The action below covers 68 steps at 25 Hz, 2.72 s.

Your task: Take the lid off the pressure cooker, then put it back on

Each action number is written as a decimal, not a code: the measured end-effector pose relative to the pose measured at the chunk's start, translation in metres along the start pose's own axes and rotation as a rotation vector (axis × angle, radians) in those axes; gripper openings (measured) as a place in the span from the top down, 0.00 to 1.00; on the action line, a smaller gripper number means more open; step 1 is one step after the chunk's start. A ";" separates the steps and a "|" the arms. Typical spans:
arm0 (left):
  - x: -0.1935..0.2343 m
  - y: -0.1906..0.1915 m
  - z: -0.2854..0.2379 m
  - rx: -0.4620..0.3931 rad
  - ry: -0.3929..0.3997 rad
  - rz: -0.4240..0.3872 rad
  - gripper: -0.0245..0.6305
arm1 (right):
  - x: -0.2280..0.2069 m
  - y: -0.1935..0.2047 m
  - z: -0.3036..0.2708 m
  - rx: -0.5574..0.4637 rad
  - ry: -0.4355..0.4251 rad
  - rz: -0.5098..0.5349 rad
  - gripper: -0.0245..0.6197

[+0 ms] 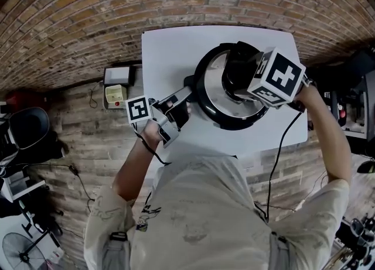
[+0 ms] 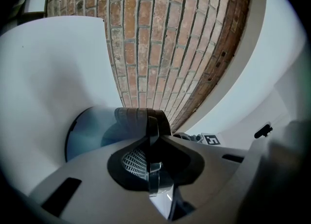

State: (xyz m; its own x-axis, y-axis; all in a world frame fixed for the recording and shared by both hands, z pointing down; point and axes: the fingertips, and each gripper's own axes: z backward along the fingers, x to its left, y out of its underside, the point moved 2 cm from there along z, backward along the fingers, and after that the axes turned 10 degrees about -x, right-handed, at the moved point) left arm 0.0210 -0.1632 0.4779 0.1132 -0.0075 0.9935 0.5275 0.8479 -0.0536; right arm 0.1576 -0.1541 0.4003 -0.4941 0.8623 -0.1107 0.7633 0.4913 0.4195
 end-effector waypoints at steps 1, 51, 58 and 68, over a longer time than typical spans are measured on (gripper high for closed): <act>0.000 0.000 0.000 -0.001 0.000 0.001 0.86 | 0.000 0.000 0.000 0.003 -0.006 0.013 0.51; 0.000 -0.002 0.004 -0.058 -0.009 -0.001 0.85 | -0.002 -0.007 -0.002 0.120 -0.189 0.555 0.36; -0.007 -0.029 0.024 -0.149 -0.029 -0.093 0.74 | 0.004 -0.009 0.005 0.005 -0.158 0.490 0.32; -0.036 -0.047 0.057 -0.203 -0.127 -0.432 0.73 | 0.018 -0.024 0.053 -0.420 0.054 0.323 0.32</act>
State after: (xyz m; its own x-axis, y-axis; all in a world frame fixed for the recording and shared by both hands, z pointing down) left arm -0.0554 -0.1726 0.4503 -0.2484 -0.2603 0.9330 0.6583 0.6613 0.3597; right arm 0.1524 -0.1436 0.3401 -0.2908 0.9485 0.1255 0.6533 0.1010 0.7503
